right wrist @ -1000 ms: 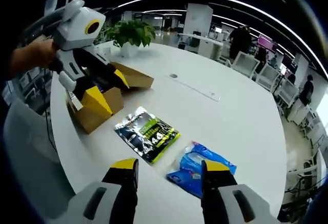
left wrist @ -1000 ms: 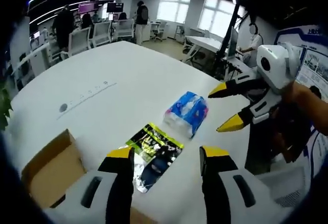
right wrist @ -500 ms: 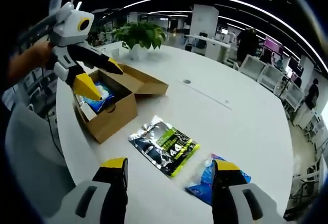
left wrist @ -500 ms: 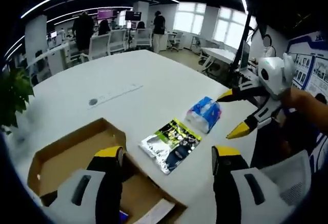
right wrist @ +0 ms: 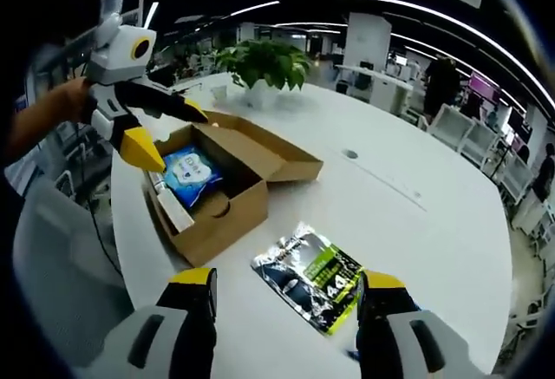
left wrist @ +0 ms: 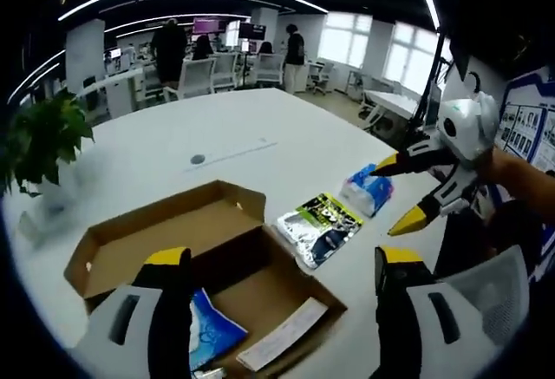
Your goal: Operate the shoe box by opening the lid, removing the specified soft item, and placing it in the target area until the item is outside and the box remains undamaged.
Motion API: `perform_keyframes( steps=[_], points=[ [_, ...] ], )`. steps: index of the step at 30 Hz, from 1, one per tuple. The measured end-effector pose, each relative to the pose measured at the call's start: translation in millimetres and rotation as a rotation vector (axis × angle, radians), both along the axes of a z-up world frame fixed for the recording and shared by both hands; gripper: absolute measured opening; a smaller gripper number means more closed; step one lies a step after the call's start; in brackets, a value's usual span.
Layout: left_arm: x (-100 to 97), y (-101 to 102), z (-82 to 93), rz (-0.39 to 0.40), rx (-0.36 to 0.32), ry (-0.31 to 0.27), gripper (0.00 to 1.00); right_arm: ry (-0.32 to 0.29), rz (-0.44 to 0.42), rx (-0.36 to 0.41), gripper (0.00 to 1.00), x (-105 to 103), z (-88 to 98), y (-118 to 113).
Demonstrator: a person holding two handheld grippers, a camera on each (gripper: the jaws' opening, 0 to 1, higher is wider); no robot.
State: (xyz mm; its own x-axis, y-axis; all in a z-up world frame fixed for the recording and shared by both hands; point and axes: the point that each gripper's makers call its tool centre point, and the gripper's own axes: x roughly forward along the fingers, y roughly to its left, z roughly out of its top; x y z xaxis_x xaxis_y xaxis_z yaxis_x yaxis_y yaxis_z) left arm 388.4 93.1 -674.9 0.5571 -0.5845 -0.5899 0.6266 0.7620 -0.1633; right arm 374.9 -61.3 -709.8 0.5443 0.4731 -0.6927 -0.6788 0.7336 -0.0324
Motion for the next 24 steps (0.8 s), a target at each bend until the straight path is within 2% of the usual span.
perform_keyframes(
  steps=[3,6,15,24],
  points=[
    [0.5,13.3,1.6,0.033,-0.006,-0.011,0.98,-0.009,0.013,0.009,0.65,2.9,0.2,12.6],
    [-2.5,24.6,2.9,0.049,-0.008,-0.015,1.00,0.002,0.019,0.028,0.63,5.5,-2.1,25.7],
    [-10.0,56.9,-1.4,0.099,-0.012,-0.014,1.00,0.014,0.042,0.065,0.62,9.6,-8.8,57.2],
    [-17.9,88.3,-11.5,0.145,-0.004,-0.045,1.00,0.027,0.071,0.076,0.59,10.9,-16.5,78.4]
  ],
)
